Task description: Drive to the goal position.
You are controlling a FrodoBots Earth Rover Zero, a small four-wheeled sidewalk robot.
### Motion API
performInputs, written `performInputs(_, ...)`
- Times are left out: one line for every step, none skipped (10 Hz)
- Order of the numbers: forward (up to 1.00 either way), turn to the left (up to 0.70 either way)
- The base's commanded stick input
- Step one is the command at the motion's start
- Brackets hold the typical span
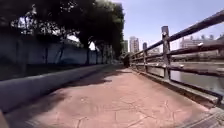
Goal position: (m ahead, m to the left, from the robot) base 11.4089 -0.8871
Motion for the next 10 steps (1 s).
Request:
performInputs(1.0,0.01)
performInputs(1.0,0.01)
performInputs(1.0,0.01)
performInputs(1.0,0.01)
performInputs(1.0,0.01)
performInputs(1.0,0.01)
performInputs(1.0,0.01)
performInputs(1.0,0.01)
performInputs(1.0,0.01)
performInputs(1.0,0.01)
